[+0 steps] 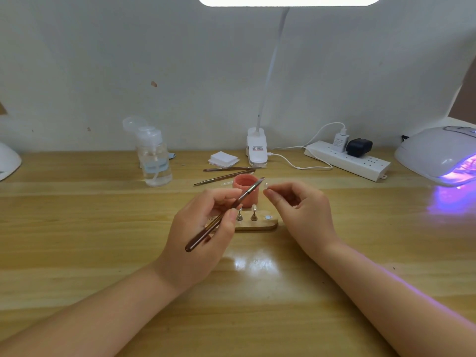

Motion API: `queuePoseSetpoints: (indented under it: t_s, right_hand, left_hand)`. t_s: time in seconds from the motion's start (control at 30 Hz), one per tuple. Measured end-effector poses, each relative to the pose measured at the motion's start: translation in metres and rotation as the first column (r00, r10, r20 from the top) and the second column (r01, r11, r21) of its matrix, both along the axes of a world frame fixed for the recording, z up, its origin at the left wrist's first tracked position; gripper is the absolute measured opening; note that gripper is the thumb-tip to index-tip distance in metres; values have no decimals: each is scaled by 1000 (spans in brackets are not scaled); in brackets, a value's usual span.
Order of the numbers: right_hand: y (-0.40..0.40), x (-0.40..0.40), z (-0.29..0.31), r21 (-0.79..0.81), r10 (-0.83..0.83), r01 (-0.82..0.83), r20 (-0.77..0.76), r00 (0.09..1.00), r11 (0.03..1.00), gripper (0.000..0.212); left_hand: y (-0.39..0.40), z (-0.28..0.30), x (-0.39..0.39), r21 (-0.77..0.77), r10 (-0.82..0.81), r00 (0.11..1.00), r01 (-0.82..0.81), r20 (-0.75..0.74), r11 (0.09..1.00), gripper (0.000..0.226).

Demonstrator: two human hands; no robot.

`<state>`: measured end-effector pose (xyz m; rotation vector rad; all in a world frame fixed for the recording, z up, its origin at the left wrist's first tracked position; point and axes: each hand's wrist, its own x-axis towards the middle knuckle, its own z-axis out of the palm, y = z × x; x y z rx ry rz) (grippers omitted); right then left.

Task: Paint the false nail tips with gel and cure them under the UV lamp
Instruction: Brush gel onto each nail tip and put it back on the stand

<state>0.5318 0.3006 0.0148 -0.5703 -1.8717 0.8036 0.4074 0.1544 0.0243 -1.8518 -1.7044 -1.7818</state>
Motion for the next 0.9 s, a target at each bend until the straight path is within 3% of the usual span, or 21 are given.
queuePoseSetpoints:
  t_s: [0.1, 0.47, 0.73, 0.9]
  right_hand:
    - [-1, 0, 1, 19, 31, -31, -4, 1000, 999, 23]
    - [-2, 0, 1, 65, -5, 6, -20, 1000, 998, 35]
    - [-2, 0, 0, -28, 11, -11, -28, 1000, 1000, 28]
    - [0, 1, -1, -25, 22, -23, -23, 999, 999, 23]
  left_hand:
    - [-1, 1, 1, 1, 17, 996, -17, -87, 1000, 23]
    - [1, 0, -2, 12, 28, 987, -26, -157, 1000, 22]
    - [-2, -2, -4, -5, -26, 1000, 26, -6, 1000, 19]
    - [1, -2, -3, -18, 13, 999, -13, -34, 1000, 24]
